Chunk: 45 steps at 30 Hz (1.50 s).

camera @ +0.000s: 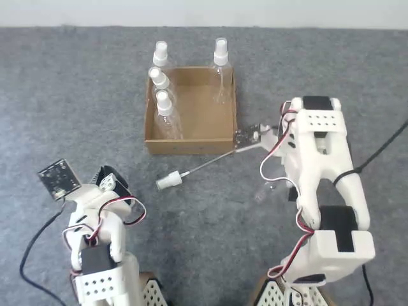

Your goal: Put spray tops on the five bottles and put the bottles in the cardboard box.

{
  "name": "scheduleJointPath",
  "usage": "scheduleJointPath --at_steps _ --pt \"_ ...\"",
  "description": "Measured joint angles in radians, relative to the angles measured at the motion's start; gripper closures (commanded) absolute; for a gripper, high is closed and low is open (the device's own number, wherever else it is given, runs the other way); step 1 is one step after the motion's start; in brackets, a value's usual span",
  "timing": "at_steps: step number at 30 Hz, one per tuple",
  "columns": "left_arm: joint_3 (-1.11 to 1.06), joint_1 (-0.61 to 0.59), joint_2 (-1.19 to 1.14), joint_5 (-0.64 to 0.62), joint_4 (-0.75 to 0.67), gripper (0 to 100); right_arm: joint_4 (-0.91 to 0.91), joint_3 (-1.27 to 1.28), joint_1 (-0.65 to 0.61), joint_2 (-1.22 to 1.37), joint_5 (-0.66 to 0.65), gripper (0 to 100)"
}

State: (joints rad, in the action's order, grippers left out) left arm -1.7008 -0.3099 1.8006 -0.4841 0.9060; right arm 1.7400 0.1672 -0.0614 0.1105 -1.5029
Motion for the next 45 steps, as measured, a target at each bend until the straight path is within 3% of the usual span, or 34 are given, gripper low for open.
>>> scheduleJointPath --at_steps 10,16,19,33,38,45 --pt "0.000 0.000 0.000 0.000 0.000 99 -0.265 0.196 0.002 0.000 -0.017 59.7" --pt "0.000 0.000 0.000 0.000 0.000 99 -0.339 0.252 0.005 0.000 0.003 85.2" --pt "0.000 0.000 0.000 0.000 0.000 99 -0.339 0.252 0.002 0.000 0.051 90.0" --pt "0.000 0.000 0.000 0.000 0.000 99 -0.215 0.252 0.000 0.000 0.181 90.4" --pt "0.000 0.000 0.000 0.000 0.000 99 -0.199 0.252 0.002 0.000 0.287 89.4" --pt "0.000 0.000 0.000 0.000 0.000 99 -0.180 0.252 0.002 -0.006 0.338 71.5"
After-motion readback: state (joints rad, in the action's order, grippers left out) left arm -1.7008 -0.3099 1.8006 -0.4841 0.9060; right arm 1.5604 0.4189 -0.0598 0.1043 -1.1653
